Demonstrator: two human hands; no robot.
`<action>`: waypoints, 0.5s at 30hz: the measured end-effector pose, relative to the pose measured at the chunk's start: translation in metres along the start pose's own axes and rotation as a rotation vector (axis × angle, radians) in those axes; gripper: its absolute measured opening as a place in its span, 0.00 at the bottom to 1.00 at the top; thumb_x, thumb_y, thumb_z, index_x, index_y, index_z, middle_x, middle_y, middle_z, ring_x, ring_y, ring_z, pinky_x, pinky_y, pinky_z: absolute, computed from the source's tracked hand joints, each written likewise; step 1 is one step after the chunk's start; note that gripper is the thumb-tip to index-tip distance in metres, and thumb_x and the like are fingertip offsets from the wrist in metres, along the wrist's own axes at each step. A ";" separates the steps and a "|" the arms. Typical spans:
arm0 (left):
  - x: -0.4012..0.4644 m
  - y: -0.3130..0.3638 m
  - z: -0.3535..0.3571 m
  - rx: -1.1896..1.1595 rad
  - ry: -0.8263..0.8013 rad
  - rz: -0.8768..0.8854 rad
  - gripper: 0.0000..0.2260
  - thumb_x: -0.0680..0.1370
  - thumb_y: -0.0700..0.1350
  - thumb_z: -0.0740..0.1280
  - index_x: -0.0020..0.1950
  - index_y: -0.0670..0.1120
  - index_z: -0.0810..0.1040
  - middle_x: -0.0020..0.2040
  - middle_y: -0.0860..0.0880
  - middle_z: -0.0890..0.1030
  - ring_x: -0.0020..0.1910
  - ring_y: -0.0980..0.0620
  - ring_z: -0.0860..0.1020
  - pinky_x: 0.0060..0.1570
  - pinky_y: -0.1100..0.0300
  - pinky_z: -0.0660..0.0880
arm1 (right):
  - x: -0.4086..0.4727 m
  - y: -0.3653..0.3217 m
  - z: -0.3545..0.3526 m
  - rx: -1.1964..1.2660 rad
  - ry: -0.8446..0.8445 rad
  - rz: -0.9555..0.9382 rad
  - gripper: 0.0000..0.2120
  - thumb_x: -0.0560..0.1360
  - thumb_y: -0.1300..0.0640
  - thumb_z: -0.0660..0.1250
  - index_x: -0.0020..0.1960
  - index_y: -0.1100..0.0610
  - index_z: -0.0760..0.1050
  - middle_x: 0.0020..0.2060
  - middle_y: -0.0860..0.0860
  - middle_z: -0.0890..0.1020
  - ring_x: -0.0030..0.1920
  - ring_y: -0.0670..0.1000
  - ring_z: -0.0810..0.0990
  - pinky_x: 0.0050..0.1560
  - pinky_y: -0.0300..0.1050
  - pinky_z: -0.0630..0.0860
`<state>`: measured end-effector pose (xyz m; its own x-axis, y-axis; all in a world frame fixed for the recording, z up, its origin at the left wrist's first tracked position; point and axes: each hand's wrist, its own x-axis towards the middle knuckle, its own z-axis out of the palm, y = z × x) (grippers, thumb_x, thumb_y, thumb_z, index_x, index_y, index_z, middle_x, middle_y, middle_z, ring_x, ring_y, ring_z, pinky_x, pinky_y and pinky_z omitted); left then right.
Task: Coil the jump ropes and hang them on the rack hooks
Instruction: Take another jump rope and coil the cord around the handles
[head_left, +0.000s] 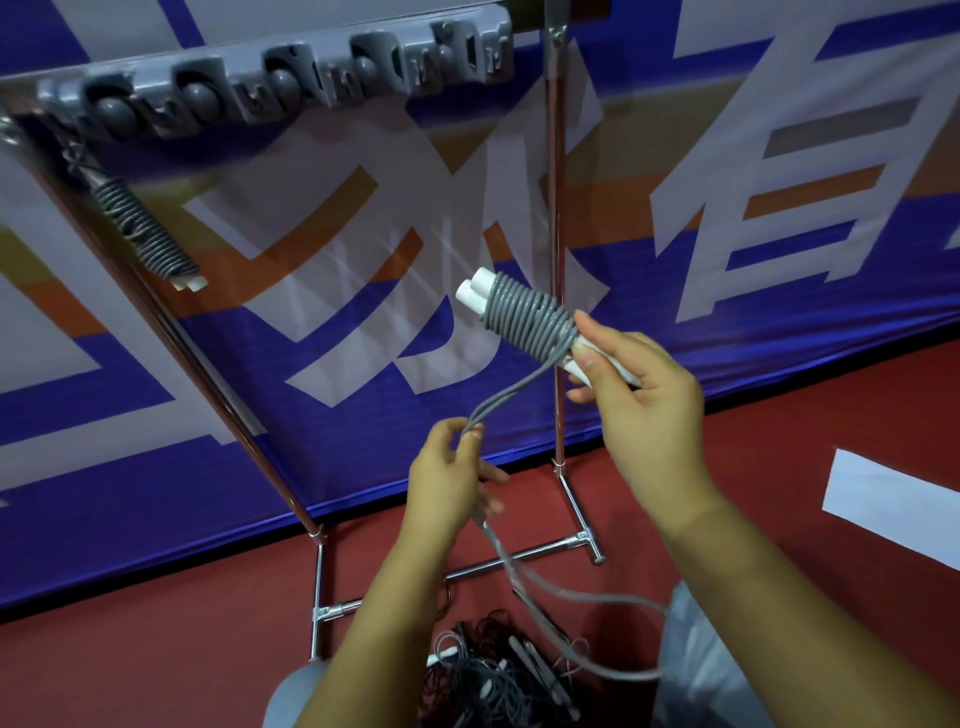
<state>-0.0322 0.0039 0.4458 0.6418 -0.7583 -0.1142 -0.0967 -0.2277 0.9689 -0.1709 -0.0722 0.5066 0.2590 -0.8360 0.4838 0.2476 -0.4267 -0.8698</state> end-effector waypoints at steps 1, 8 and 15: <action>0.000 -0.004 0.000 -0.052 0.000 -0.019 0.08 0.82 0.46 0.60 0.54 0.43 0.75 0.32 0.45 0.82 0.18 0.52 0.72 0.21 0.66 0.66 | 0.000 0.001 -0.001 0.001 0.004 0.004 0.16 0.77 0.65 0.64 0.61 0.50 0.74 0.46 0.47 0.79 0.46 0.45 0.81 0.42 0.33 0.78; 0.000 -0.015 -0.017 -1.172 -0.331 -0.277 0.08 0.65 0.39 0.77 0.39 0.39 0.81 0.29 0.50 0.78 0.16 0.60 0.64 0.16 0.70 0.60 | 0.004 0.001 -0.004 0.012 0.035 0.023 0.17 0.78 0.65 0.64 0.59 0.46 0.75 0.45 0.47 0.79 0.45 0.45 0.81 0.41 0.33 0.78; -0.001 -0.037 -0.028 -1.159 -0.681 -0.071 0.15 0.81 0.48 0.60 0.55 0.38 0.80 0.33 0.49 0.78 0.33 0.55 0.74 0.37 0.62 0.69 | 0.013 -0.004 -0.003 0.048 0.049 0.034 0.16 0.78 0.66 0.64 0.60 0.48 0.75 0.46 0.49 0.80 0.46 0.44 0.81 0.41 0.34 0.78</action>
<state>-0.0081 0.0297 0.4164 0.0832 -0.9940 0.0712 0.8320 0.1086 0.5441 -0.1712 -0.0825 0.5157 0.2223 -0.8659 0.4482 0.2841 -0.3822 -0.8793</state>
